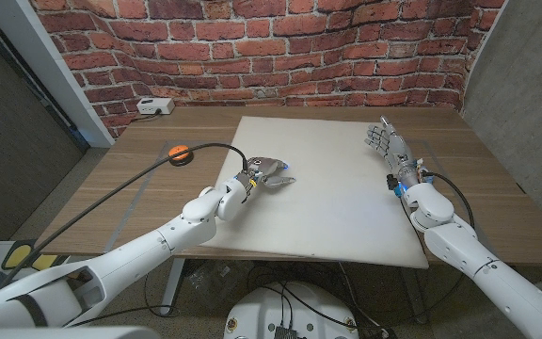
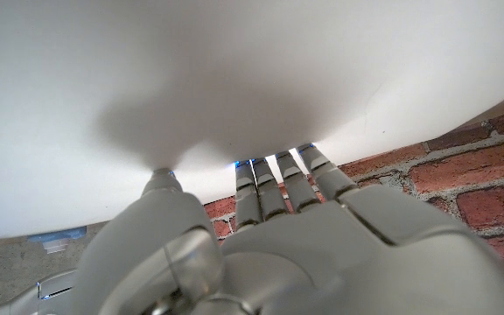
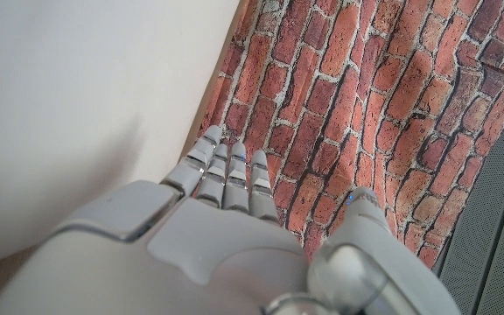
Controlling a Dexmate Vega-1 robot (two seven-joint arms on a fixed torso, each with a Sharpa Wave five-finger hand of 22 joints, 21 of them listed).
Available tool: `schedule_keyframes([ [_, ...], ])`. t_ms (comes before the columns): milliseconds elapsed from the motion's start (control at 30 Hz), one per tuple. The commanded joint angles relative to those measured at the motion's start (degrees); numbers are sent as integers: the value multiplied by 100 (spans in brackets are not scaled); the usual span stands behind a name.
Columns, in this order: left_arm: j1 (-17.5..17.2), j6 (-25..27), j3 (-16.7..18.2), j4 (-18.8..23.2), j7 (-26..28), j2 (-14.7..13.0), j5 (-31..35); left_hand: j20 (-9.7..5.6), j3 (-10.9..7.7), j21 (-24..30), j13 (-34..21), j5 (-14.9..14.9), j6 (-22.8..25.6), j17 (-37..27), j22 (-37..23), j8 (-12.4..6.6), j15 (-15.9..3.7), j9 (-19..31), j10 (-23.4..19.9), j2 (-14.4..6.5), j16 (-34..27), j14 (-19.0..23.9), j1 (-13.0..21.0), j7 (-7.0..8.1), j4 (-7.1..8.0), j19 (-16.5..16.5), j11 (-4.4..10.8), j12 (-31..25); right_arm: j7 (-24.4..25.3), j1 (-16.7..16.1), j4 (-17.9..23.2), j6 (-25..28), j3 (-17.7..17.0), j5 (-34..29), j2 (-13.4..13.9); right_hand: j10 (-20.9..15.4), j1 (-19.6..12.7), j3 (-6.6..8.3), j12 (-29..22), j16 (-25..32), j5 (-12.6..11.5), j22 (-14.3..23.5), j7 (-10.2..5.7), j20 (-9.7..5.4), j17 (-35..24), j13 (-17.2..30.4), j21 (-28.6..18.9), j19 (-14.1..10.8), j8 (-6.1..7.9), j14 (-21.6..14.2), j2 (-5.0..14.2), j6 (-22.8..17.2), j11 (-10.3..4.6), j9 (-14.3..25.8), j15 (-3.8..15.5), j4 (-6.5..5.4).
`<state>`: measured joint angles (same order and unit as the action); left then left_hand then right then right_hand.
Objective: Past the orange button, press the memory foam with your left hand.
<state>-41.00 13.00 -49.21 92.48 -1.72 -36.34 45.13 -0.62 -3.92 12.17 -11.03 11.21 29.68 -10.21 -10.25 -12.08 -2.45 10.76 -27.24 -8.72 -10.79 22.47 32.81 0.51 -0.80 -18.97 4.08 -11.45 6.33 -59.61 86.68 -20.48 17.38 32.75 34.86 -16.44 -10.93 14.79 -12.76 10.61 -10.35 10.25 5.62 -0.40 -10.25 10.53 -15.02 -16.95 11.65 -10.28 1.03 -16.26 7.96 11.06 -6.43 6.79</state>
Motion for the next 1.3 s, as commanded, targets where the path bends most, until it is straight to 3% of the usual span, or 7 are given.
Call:
schedule_keyframes([
  [33, -140, 34, 181, 185, 365, -14, 0, 6, -43, -20, -17, -19, 64, -16, -19, -27, -85, 29, -41, 9, 6, -24, 32, -16, 2, 48, -15, -19, -46, -6, -79, -191, -37, 47, -83, -61, -19, 8, 3, 0, 8, 26, 4, -3, -23, 32, 7, -50, -4, -54, 22, -43, -2, 14, -3, 34],
  [367, -246, 56, 290, 166, 765, 53, -87, -7, -76, -100, -18, -24, -50, -17, -20, 31, -60, 30, 71, 19, 61, -236, 75, -21, -13, 288, -3, 26, -221, 107, -244, -314, 3, 71, -136, -118, -24, 7, -16, 18, 10, 26, 4, -17, -23, 32, -1, -117, -5, -114, 22, -48, 9, 15, 9, 38],
  [800, -254, -92, 342, 110, 1130, 73, -134, -12, -89, -103, -18, -24, -81, -17, -20, 43, -76, 31, 92, 32, 51, -269, 95, -1, -23, 336, 11, 27, -227, 122, -276, -361, -10, 70, -147, -134, -27, 3, -19, 18, 10, 26, 6, -13, -23, 32, 7, -140, -4, -133, 17, -59, 6, 15, 12, 43],
  [1300, -387, 11, 507, 320, 1509, 9, -91, 14, -106, -104, -18, -21, -103, -15, -19, 49, -83, 32, 130, 48, 41, -291, 127, -1, -42, 384, 59, 33, -279, 206, -362, -417, 14, 43, -177, -148, -27, -2, -20, 15, 11, 26, 6, -14, -24, 32, 23, -149, -6, -144, 15, -60, 5, 15, 15, 44],
])
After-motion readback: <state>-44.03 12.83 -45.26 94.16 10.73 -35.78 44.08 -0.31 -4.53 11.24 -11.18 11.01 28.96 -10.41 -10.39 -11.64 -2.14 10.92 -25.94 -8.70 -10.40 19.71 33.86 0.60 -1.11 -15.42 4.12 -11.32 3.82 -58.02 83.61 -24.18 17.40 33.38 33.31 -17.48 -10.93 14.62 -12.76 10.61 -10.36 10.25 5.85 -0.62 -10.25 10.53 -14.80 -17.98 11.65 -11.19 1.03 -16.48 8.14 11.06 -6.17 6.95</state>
